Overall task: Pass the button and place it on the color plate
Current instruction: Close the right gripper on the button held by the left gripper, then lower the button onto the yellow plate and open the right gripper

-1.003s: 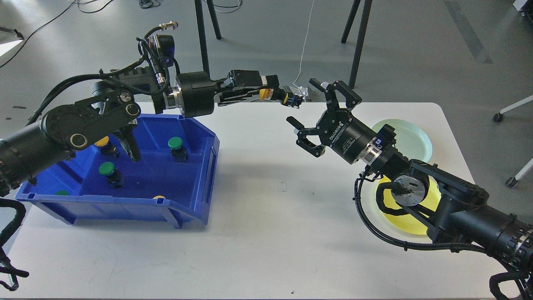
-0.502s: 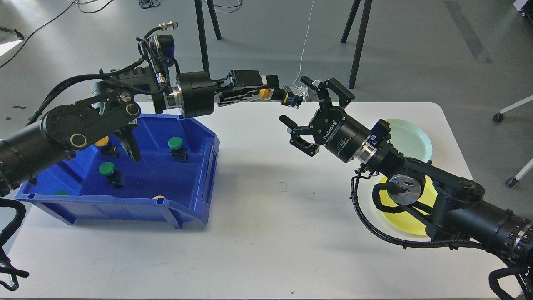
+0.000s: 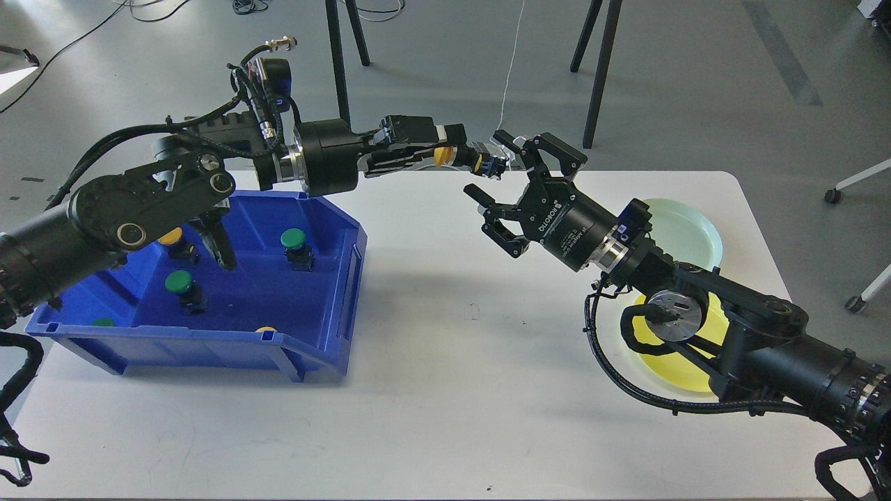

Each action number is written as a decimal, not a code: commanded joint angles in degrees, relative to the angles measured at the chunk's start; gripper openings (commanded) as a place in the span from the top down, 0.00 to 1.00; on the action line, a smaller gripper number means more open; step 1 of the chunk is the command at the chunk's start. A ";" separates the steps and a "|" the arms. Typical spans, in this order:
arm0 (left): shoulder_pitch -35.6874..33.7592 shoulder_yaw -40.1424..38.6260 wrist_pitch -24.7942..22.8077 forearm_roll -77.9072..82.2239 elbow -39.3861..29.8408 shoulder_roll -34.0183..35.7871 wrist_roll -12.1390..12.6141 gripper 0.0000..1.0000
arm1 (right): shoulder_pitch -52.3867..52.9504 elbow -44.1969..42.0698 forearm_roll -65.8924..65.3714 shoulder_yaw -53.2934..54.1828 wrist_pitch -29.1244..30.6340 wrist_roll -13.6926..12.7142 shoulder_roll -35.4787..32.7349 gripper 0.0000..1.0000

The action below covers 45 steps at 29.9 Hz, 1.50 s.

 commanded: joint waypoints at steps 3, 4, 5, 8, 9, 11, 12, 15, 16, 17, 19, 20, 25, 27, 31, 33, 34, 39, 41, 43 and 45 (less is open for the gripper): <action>-0.01 0.00 0.00 -0.01 0.00 0.06 0.00 0.92 | 0.00 0.04 -0.09 0.09 0.00 -0.01 0.09 0.69; -0.01 0.00 0.00 -0.10 0.00 0.06 0.00 0.92 | 0.00 0.04 -0.17 0.01 0.00 -0.01 0.09 0.73; -0.01 0.00 0.00 -0.10 0.00 0.06 0.00 0.92 | 0.09 0.04 -0.26 0.09 0.00 -0.01 0.09 0.78; 0.34 -0.09 0.00 -0.10 0.00 -0.03 0.00 0.90 | 0.09 -0.14 -0.09 0.27 0.00 -0.10 0.44 0.88; 0.34 -0.17 0.00 -0.27 0.00 -0.03 0.00 0.89 | 0.09 -0.14 0.00 0.36 0.00 -0.10 0.44 0.89; 0.43 0.00 0.00 -1.58 0.00 -0.03 0.00 0.88 | 0.09 -0.14 0.00 0.44 0.00 -0.10 0.44 0.91; 0.43 0.00 0.00 -1.94 0.00 -0.03 0.00 0.88 | 0.09 -0.14 0.09 0.53 0.00 -0.10 0.44 0.91; 0.43 -0.09 0.00 -2.12 0.00 -0.03 0.00 0.83 | 0.09 -0.14 0.18 0.71 0.00 -0.10 0.44 0.93; 0.43 -0.09 0.00 -2.12 0.00 -0.03 0.00 0.77 | 0.09 -0.14 0.26 0.80 0.00 -0.10 0.44 0.93; 0.43 -0.09 0.00 -2.21 0.00 -0.03 0.00 0.68 | 0.09 -0.14 0.35 0.80 0.00 -0.10 0.44 0.93; 0.43 -0.09 0.00 -3.25 0.00 -0.11 0.00 0.54 | 0.09 -0.23 0.35 0.88 0.00 -0.10 0.35 0.94; 0.43 -0.09 0.00 -4.30 0.17 -0.29 0.00 0.40 | 0.09 -0.23 0.35 0.88 0.00 -0.10 0.26 0.94; 0.34 0.00 0.00 -10.63 4.74 -0.82 0.00 0.13 | 0.09 -0.14 0.53 1.15 0.00 -0.01 -0.09 0.95; 0.26 0.00 0.00 -11.61 6.32 -1.78 0.00 0.10 | -0.26 -0.14 0.62 2.11 0.00 -0.10 -0.26 0.95; 0.17 0.00 0.00 -11.61 6.94 -2.14 0.00 0.09 | -1.49 0.12 0.70 4.13 0.00 -0.01 -1.66 0.95; 0.17 0.00 0.00 -11.70 7.12 -2.14 0.00 0.09 | -3.07 0.82 0.70 5.88 0.00 -0.01 -4.21 0.95; 0.17 0.00 0.00 -11.79 7.12 -2.14 0.00 0.09 | -4.29 1.70 0.70 7.37 0.00 -0.01 -5.96 0.95; 0.26 -0.09 0.00 -11.87 7.20 -2.14 0.00 0.08 | -15.09 7.05 0.70 15.37 0.00 -0.27 -19.30 0.95; 0.26 -0.09 0.00 -11.87 7.21 -2.22 0.00 0.08 | -20.88 9.87 0.62 17.66 0.00 -0.27 -24.41 0.95; 0.26 0.00 0.00 -11.87 7.21 -2.49 0.00 0.08 | -26.07 11.37 0.09 18.55 0.00 -0.18 -29.50 0.95; 0.26 -0.09 0.00 -11.87 7.21 -2.75 0.00 0.08 | -29.78 11.46 -0.09 18.64 0.00 -0.18 -33.73 0.95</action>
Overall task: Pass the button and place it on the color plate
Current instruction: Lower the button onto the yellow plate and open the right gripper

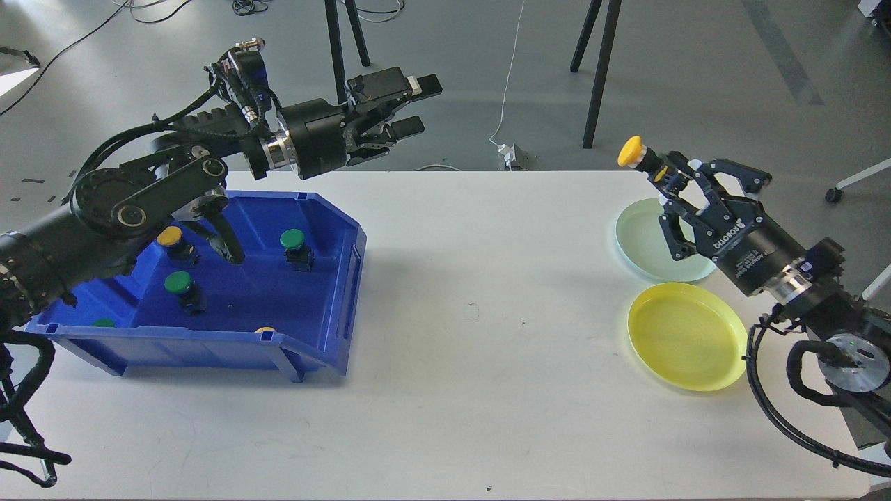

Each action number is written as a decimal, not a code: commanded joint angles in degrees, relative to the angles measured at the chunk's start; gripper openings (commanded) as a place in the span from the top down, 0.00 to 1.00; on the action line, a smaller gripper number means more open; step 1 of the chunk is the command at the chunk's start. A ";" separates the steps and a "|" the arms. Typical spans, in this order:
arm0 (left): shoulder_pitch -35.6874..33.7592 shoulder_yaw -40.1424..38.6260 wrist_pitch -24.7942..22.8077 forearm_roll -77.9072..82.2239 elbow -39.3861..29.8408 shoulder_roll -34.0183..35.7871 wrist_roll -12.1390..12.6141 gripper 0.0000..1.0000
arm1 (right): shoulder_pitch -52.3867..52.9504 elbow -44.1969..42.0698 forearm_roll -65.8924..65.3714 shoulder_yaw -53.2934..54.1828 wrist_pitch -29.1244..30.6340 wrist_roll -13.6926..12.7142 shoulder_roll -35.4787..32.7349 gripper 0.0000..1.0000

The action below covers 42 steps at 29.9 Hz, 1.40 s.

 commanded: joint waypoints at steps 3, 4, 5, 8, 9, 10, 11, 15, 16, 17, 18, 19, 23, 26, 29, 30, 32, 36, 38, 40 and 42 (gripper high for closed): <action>0.04 -0.03 0.00 -0.08 0.09 -0.36 0.01 0.08 | -10.44 -0.35 -0.59 0.78 0.00 0.14 -9.41 0.95; 0.04 -0.03 0.00 -0.51 0.09 -0.45 0.01 0.08 | -11.41 -0.96 -0.59 0.78 0.00 0.14 -9.76 0.95; 0.04 -0.03 0.00 -1.39 0.35 -0.45 0.01 0.08 | -11.95 -1.75 -0.67 0.60 0.00 0.14 -9.77 0.95; 0.04 0.06 0.00 -3.15 1.58 -0.54 0.01 0.08 | -12.04 -3.25 -1.29 -0.80 -5.83 0.05 -9.24 0.95; 0.04 0.06 0.00 -3.24 1.58 -0.54 0.01 0.08 | -12.13 -3.16 -2.16 -1.41 -8.11 0.05 -9.15 0.95; 0.04 0.06 0.00 -3.24 1.58 -0.54 0.01 0.08 | -12.13 -3.16 -3.39 -2.03 -10.83 0.05 -9.15 0.95; 0.04 0.06 0.00 -3.24 1.58 -0.62 0.01 0.07 | -11.95 -3.16 -5.31 -2.90 -14.34 0.05 -8.98 0.95; 0.04 0.06 0.00 -3.33 1.67 -0.54 0.01 0.07 | -11.51 -3.25 -14.72 -5.46 -27.27 0.14 -3.98 0.95; 0.04 0.06 0.00 -3.59 1.58 -0.54 0.01 0.07 | -11.42 -3.34 -16.57 -5.46 -29.38 0.14 -2.66 0.95; 0.04 0.06 0.00 -3.68 1.67 -0.54 0.01 0.07 | -11.42 -3.34 -17.63 -5.46 -31.06 0.14 -1.95 0.95; 0.04 0.06 0.00 -3.68 1.67 -0.54 0.01 0.07 | -11.42 -3.34 -18.33 -5.46 -32.29 0.14 -1.60 0.95; 0.04 0.06 0.00 -3.68 1.67 -0.54 0.01 0.07 | -11.42 -3.34 -18.69 -5.46 -33.52 0.14 -1.51 0.95; 0.04 0.06 0.00 -3.68 1.67 -0.54 0.01 0.07 | -11.25 -3.34 -18.87 -5.73 -37.40 0.14 -1.33 0.90; 0.04 0.06 0.00 -3.77 1.67 -0.54 0.01 0.07 | -11.25 -3.43 -18.87 -5.73 -38.46 0.14 -0.98 0.78; 0.04 0.06 0.00 -3.77 1.67 -0.54 0.01 0.07 | -11.25 -3.34 -18.87 -5.99 -38.46 0.14 -0.98 0.50; 0.04 0.06 0.00 -3.77 1.67 -0.54 0.01 0.07 | -11.33 -3.34 -18.87 -5.90 -38.54 0.14 -0.81 0.43; 0.04 0.06 0.00 -3.77 1.67 -0.62 0.01 0.07 | -11.25 -3.34 -18.78 -5.90 -38.55 0.14 -0.54 0.37; 0.04 0.06 0.00 -4.47 1.67 -0.54 0.01 0.07 | -11.25 -3.16 -18.78 -5.90 -38.55 0.14 -0.45 0.26; 0.04 0.06 0.00 -4.73 1.67 -0.54 0.01 0.07 | -11.25 -3.16 -18.78 -5.82 -38.55 0.14 -0.45 0.24; 0.04 0.06 0.00 -5.44 1.67 -0.54 0.01 0.07 | -11.25 -3.16 -18.78 -5.73 -38.55 0.14 -0.45 0.18; 0.12 0.06 0.00 -6.23 1.76 -0.54 0.01 0.06 | -11.16 -2.90 -18.61 -5.55 -38.55 0.14 -0.45 0.11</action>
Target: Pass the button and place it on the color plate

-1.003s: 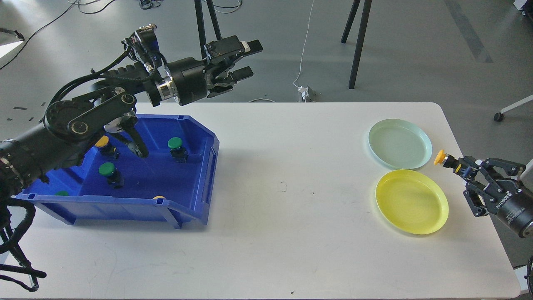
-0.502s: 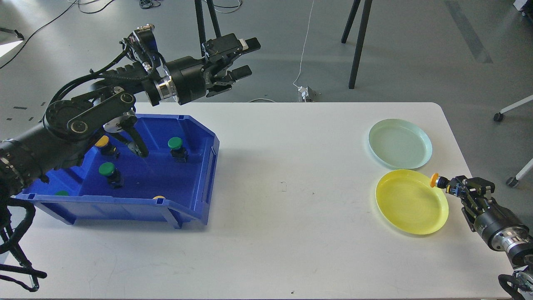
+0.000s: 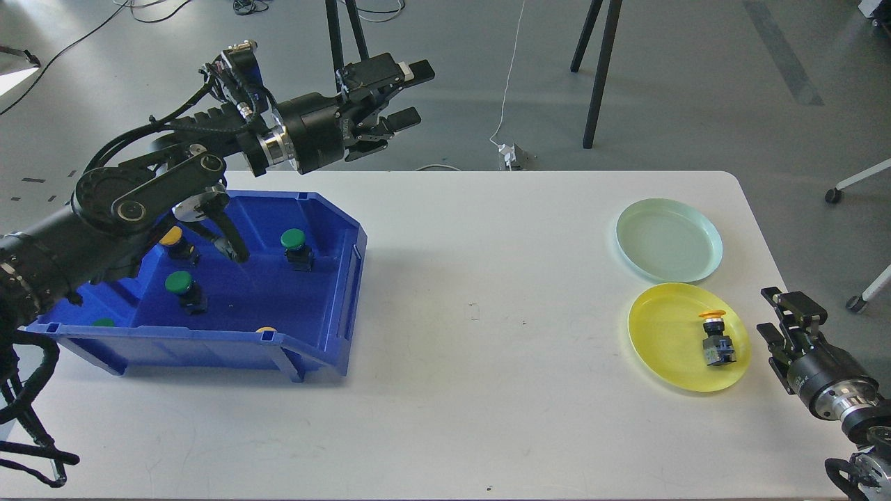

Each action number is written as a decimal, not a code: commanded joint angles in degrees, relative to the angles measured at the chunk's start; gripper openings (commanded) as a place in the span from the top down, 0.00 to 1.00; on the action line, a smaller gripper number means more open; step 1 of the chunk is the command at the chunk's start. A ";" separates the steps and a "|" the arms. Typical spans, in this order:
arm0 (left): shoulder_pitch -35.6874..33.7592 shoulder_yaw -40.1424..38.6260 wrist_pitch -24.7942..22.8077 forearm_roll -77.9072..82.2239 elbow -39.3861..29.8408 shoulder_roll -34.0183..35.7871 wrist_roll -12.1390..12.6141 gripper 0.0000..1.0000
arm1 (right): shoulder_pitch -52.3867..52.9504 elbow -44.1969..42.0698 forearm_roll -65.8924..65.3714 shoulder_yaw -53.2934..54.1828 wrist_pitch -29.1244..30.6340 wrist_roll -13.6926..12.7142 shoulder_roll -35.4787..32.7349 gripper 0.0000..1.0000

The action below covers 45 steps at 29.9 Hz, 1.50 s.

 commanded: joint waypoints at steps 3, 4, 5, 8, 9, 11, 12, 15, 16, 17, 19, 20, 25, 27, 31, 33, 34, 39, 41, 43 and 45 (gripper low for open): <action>0.17 0.00 0.00 -2.31 0.17 0.27 0.00 0.06 | 0.87 1.04 0.86 1.62 0.53 -0.01 0.09 0.06; 0.26 0.00 0.00 -2.93 0.17 0.88 0.00 0.05 | 1.57 1.48 1.13 2.76 0.54 -0.01 0.09 0.06; 0.52 0.00 0.00 -3.54 0.17 1.32 0.00 0.05 | 2.01 1.57 1.48 4.07 0.71 -0.09 0.09 0.05; 0.88 -0.26 0.00 -5.74 0.09 5.35 0.00 0.03 | 3.33 1.75 3.76 10.21 3.77 -0.44 0.18 0.04; 0.88 -0.61 0.00 -6.35 -0.09 6.76 0.00 0.03 | 3.95 1.84 4.72 12.24 6.31 -0.62 0.18 0.04; 0.88 -2.19 0.00 -6.19 -0.79 9.75 0.00 0.01 | 6.05 2.19 7.62 16.28 12.81 -0.88 0.53 0.04; 0.88 -2.55 0.00 -5.92 -0.97 11.15 0.00 0.01 | 7.45 2.27 9.37 18.04 15.97 -1.15 1.14 0.04; 0.00 -2.90 0.00 -1.55 -2.37 15.80 0.00 0.01 | 12.46 1.93 14.56 20.95 23.54 -4.30 1.85 0.04; -0.44 -2.90 0.00 1.00 -3.68 18.17 0.00 0.01 | 14.13 1.75 15.53 21.31 25.13 -5.79 1.76 0.04; -0.88 -2.82 0.00 4.94 -5.78 21.07 0.00 0.01 | 15.97 1.66 15.89 21.66 26.54 -7.29 1.59 0.04; -1.41 -2.90 0.00 15.12 -10.00 25.91 0.00 0.01 | 18.79 1.49 15.90 22.28 27.69 -9.05 1.50 0.04; -1.41 -2.99 0.00 21.35 -12.28 28.02 0.00 0.01 | 19.76 1.48 15.90 22.28 27.87 -9.41 1.50 0.04; -1.06 -2.46 0.00 43.96 -21.00 36.55 0.00 0.01 | 20.56 1.57 15.90 21.40 28.05 -9.50 2.20 0.04; -0.53 -2.11 0.00 50.12 -21.71 37.97 0.00 0.01 | 19.95 1.57 15.90 21.31 28.05 -9.50 2.46 0.04; 1.75 -0.18 0.00 65.06 -19.96 37.71 0.00 0.01 | 18.54 1.83 15.98 21.49 28.13 -9.50 3.60 0.04; 3.15 1.04 0.00 70.87 -19.25 37.53 0.00 0.01 | 18.37 2.01 15.98 21.57 28.13 -9.50 3.61 0.04; 4.03 2.01 0.00 72.03 -19.08 37.53 0.00 0.01 | 18.19 2.01 15.98 21.66 28.13 -9.50 3.61 0.04; 6.24 6.06 0.00 72.65 -15.13 35.17 0.00 0.01 | 18.10 1.93 15.98 21.66 28.13 -9.50 2.90 0.04; 6.32 7.03 0.00 72.65 -11.80 32.54 0.00 0.01 | 18.01 1.92 15.98 21.75 28.13 -9.50 2.90 0.04; 6.33 7.90 0.00 72.57 -7.76 29.81 0.00 0.01 | 18.01 1.84 15.98 21.66 28.13 -9.50 2.90 0.04; 6.59 8.43 0.00 72.48 -4.94 27.35 0.00 0.01 | 18.01 1.75 15.90 21.66 28.13 -9.50 2.90 0.04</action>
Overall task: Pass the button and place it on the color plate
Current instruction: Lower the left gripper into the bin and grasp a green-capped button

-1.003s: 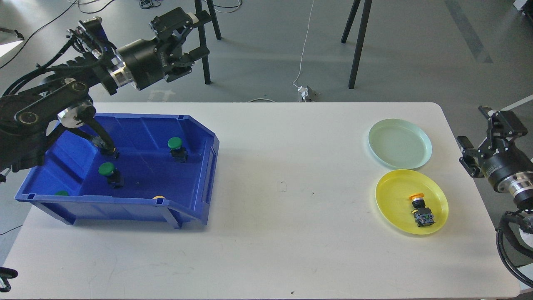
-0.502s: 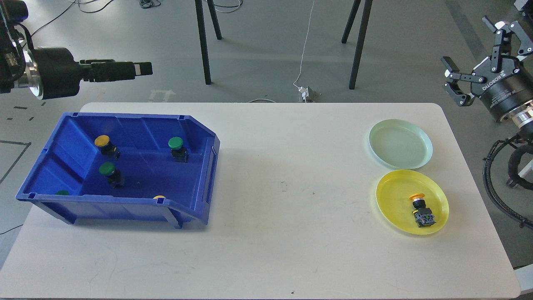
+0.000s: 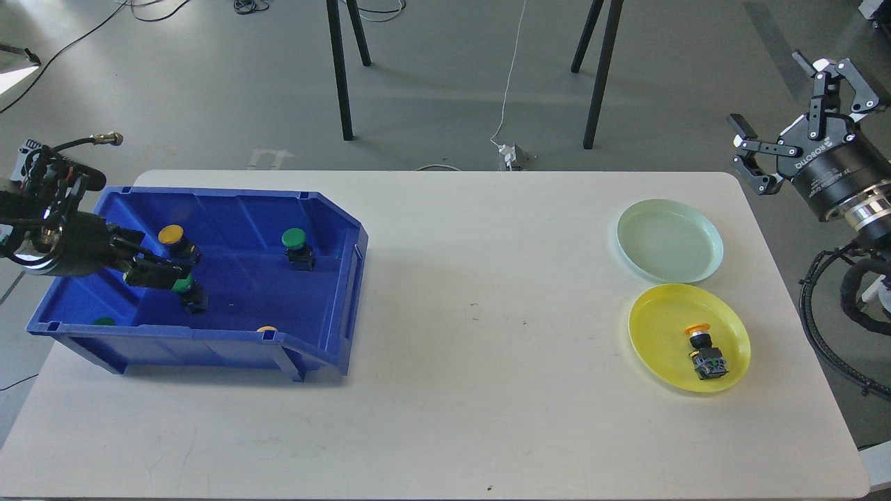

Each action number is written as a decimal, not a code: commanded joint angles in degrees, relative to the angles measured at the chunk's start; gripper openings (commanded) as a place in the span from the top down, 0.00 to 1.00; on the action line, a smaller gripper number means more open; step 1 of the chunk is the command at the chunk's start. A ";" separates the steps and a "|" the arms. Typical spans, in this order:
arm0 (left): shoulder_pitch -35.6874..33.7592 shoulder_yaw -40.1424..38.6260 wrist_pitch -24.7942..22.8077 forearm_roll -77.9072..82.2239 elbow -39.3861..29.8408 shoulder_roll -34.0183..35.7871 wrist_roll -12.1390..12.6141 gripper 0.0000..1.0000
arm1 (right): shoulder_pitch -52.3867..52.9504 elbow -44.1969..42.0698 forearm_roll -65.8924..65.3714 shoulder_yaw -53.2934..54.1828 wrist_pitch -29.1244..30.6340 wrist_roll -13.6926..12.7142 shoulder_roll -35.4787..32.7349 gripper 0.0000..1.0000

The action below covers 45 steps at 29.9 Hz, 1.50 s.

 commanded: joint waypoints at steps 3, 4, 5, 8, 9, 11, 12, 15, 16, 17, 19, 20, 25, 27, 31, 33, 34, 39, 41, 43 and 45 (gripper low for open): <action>0.43 0.95 -0.01 -0.25 7.90 -5.89 0.01 0.01 | -0.01 -0.12 -0.09 -0.15 -0.01 0.01 -0.01 0.04; 0.61 1.04 -0.01 -0.25 9.13 -6.59 0.01 0.01 | -0.01 -0.12 -0.09 -0.15 -0.01 0.01 -0.01 0.04; 0.96 1.04 -0.01 -0.25 10.27 -7.21 0.01 0.01 | -0.01 -0.12 -0.09 -0.15 -0.01 0.01 -0.01 0.04; 2.28 1.04 -0.01 -0.25 13.26 -8.97 0.01 0.01 | -0.45 -0.12 -0.09 -0.15 -0.01 0.01 -0.10 0.04; 2.37 1.04 -0.01 -0.25 13.70 -9.41 0.01 0.01 | -0.53 -0.12 -0.09 -0.15 -0.01 0.01 -0.10 0.04; 2.37 1.04 -0.01 -0.34 14.23 -9.94 0.01 0.01 | -0.80 -0.12 -0.09 -0.15 -0.01 0.01 -0.01 0.04; 2.37 1.04 -0.01 -0.34 14.32 -10.02 0.01 0.01 | -0.89 -0.12 -0.09 -0.15 -0.01 0.01 -0.01 0.04; 2.37 0.95 -0.01 -0.51 14.41 -10.20 0.01 0.01 | -0.97 -0.21 -0.09 -0.33 -0.01 0.01 0.07 0.04; 2.37 0.95 -0.01 -0.51 14.41 -10.20 0.01 0.01 | -1.06 -0.12 -0.09 -0.33 -0.01 0.01 0.25 0.04; 2.28 0.95 -0.01 -0.51 14.41 -10.29 0.01 0.01 | -1.32 -0.12 -0.09 -0.33 -0.01 0.01 0.42 0.04; 2.37 1.04 -0.01 -0.51 14.41 -10.99 0.01 0.01 | -1.68 -0.12 -0.09 -0.24 -0.01 0.01 0.51 0.04; 2.37 0.95 -0.01 -0.51 14.50 -11.34 0.01 0.01 | -1.68 -0.04 -0.09 -0.24 -0.01 0.01 0.51 0.04; 2.37 0.95 -0.01 -0.60 17.04 -13.53 0.01 0.03 | -2.03 -0.04 -0.09 -0.15 -0.01 0.01 0.16 0.04; 2.37 0.95 -0.01 -0.51 18.45 -14.42 0.01 0.04 | -2.03 -0.04 -0.09 -0.06 -0.01 0.09 -0.01 0.04; 2.37 1.04 -0.01 -0.43 20.04 -15.39 0.01 0.07 | -2.20 -0.04 -0.09 0.02 -0.01 0.09 -0.10 0.04; 2.46 1.04 -0.01 -0.34 20.21 -15.47 0.01 0.12 | -2.56 -0.04 -0.09 0.02 -0.01 0.18 -0.02 0.04; 2.46 1.04 -0.01 -0.34 20.21 -15.47 0.01 0.14 | -2.73 0.05 -0.09 0.02 -0.01 0.18 -0.10 0.04; 2.90 1.04 -0.01 -0.25 20.21 -15.30 0.01 0.21 | -3.17 0.14 -0.09 0.02 -0.01 0.27 -0.01 0.04; 2.98 1.04 -0.01 -0.34 20.21 -15.30 0.01 0.22 | -3.26 0.14 0.00 0.02 -0.01 0.27 -0.01 0.04; 3.25 1.04 -0.01 -0.34 20.21 -15.30 0.01 0.23 | -3.35 0.23 0.00 0.02 -0.01 0.36 -0.01 0.04; 3.33 1.21 -0.01 -0.34 20.21 -15.39 0.01 0.25 | -3.35 0.23 0.00 0.02 -0.01 0.36 -0.01 0.04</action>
